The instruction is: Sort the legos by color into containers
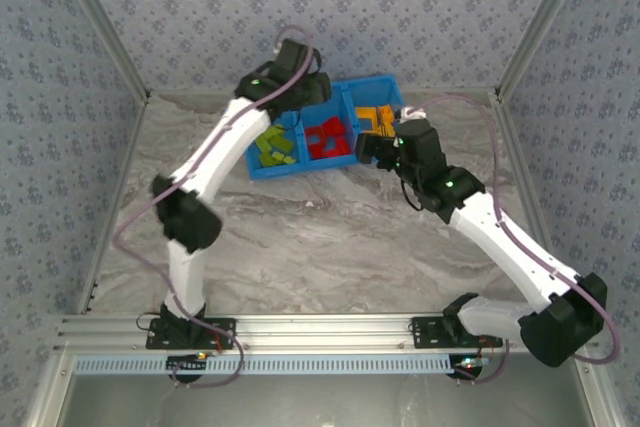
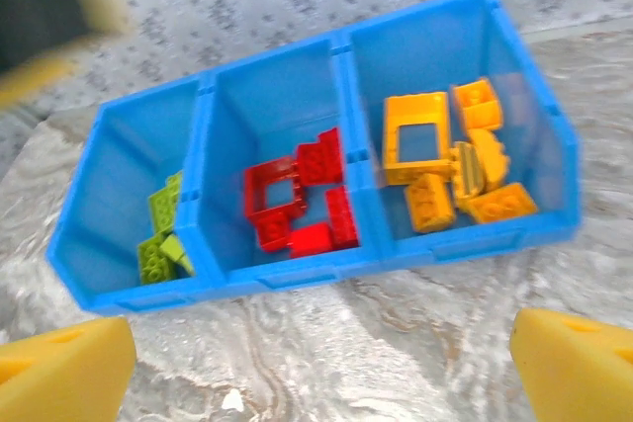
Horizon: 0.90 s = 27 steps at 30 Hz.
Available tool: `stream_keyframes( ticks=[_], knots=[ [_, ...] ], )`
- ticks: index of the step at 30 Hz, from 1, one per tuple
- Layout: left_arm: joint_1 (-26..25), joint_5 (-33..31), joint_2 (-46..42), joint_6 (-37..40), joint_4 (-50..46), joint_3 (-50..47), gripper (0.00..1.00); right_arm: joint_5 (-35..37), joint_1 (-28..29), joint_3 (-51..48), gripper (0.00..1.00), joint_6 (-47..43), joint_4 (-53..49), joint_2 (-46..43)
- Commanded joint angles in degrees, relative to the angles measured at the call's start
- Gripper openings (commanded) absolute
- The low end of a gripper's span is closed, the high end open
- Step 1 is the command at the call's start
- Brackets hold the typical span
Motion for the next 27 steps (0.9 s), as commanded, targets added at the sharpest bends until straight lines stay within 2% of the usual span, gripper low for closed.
stream_keyframes(
  ticks=[1, 5, 9, 11, 14, 15, 18, 20, 22, 27],
  knots=[
    [0.9, -0.04, -12.73, -0.12, -1.66, -12.22, 0.97, 4.45, -1.78, -1.78, 1.0, -0.02, -5.57, -4.46],
    [2.45, 2.95, -30.46, 2.32, -0.72, -34.64, 0.98, 7.84, -1.98, -4.54, 1.0, -1.45, -8.26, -8.94],
    [4.88, 3.43, -49.47, 3.26, 0.81, -54.91, 0.98, 15.12, -1.69, -7.74, 1.0, 1.44, -12.76, -14.52],
    [5.17, -1.9, -57.12, 2.75, -0.85, -61.16, 0.98, 19.26, -1.9, -9.74, 1.0, 4.55, -14.91, -17.81],
    [5.32, -18.08, -65.84, -1.17, -3.15, -68.22, 0.98, 23.56, -3.32, -13.94, 1.0, 4.24, -14.83, -20.61],
    [5.64, -23.25, -68.72, -0.63, -0.95, -71.97, 0.98, 23.15, -4.59, -16.59, 1.0, 0.26, -10.58, -21.2],
    [7.37, -25.73, -76.61, 13.35, 17.86, -86.77, 0.98, 22.92, -7.65, -26.03, 1.0, -10.98, 3.36, -21.73],
    [9.06, -27.78, -78.16, 16.65, 26.89, -94.15, 0.98, 22.85, -9.36, -31.41, 1.0, -16.48, 11.24, -21.11],
    [11.68, -25.9, -75.5, 22.08, 33.99, -98.47, 0.98, 22.05, -11.77, -34.43, 1.0, -18.23, 16.03, -19.85],
    [20.2, -14.5, -61.54, 27.62, 46.75, -101.34, 0.98, 16.22, -18.54, -42.45, 1.0, -19.93, 31.12, -15.69]
  ],
)
